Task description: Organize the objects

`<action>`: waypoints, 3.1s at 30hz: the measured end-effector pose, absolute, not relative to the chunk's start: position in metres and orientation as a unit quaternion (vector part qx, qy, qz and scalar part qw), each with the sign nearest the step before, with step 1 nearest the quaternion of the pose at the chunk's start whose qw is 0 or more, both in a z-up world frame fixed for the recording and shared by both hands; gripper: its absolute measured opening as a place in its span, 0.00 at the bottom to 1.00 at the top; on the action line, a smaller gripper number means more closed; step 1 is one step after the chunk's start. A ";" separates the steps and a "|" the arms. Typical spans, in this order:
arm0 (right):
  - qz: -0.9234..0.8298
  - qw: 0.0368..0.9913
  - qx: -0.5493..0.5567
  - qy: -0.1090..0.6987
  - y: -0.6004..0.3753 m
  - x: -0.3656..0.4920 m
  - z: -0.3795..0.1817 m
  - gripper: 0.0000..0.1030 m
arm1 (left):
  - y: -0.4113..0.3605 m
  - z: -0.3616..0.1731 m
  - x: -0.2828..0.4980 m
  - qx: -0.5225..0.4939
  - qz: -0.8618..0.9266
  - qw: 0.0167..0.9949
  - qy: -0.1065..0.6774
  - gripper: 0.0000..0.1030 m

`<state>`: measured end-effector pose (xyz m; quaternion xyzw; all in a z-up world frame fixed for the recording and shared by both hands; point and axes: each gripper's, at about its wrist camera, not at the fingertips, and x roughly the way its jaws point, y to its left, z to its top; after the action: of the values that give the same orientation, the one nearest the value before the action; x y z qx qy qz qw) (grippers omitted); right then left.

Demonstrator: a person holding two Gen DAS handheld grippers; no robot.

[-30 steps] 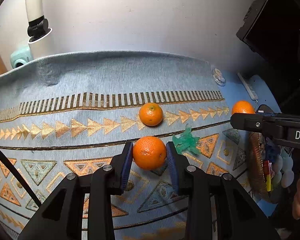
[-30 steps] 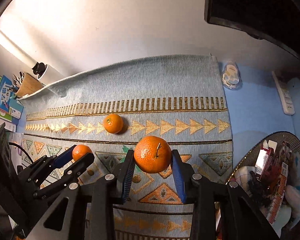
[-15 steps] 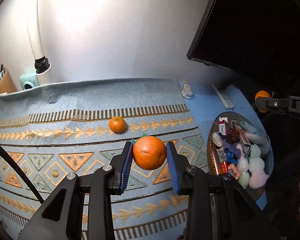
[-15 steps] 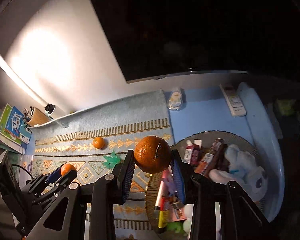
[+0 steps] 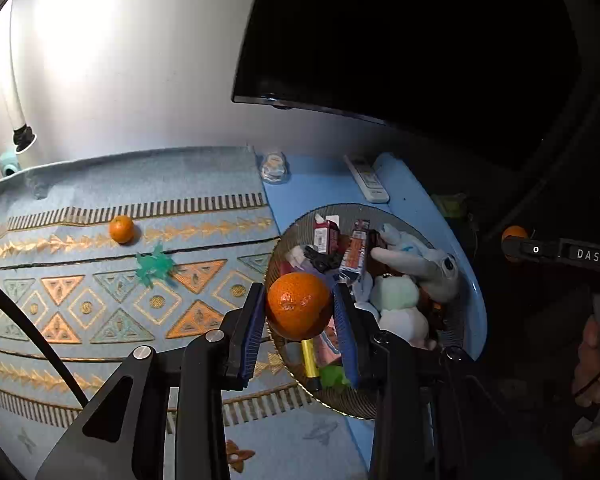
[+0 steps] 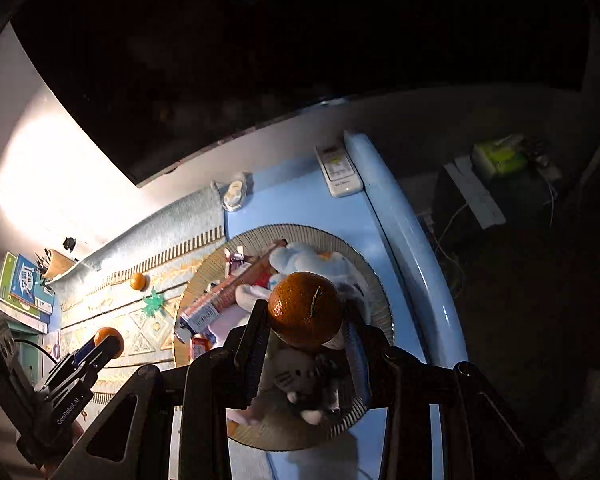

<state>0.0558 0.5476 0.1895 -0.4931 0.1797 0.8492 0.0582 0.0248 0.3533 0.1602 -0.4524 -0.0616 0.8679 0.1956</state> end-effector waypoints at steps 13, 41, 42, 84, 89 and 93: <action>0.810 0.017 -0.560 0.174 0.560 0.076 0.132 0.34 | 0.392 0.125 0.041 -0.488 0.851 0.183 -0.064 0.30; 0.793 -0.006 -0.582 0.183 0.551 0.063 0.114 0.58 | 0.373 0.103 0.028 -0.525 0.823 0.160 -0.146 0.36; 0.795 -0.006 -0.580 0.178 0.548 0.062 0.116 0.58 | 0.372 0.103 0.028 -0.525 0.823 0.160 -0.146 0.36; 0.824 -0.049 -0.544 0.154 0.457 0.010 0.161 0.58 | 0.281 0.093 -0.001 -0.537 0.815 0.114 -0.186 0.36; 0.820 -0.080 -0.548 0.145 0.414 -0.006 0.158 0.58 | 0.251 0.092 -0.010 -0.536 0.819 0.098 -0.179 0.36; 0.811 -0.107 -0.560 0.133 0.375 -0.021 0.148 0.58 | 0.223 0.090 -0.020 -0.536 0.819 0.091 -0.184 0.36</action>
<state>-0.0213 0.3754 0.1476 -0.5602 0.1326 0.8106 -0.1072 -0.0202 0.2229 0.0899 -0.5360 -0.1840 0.8188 0.0911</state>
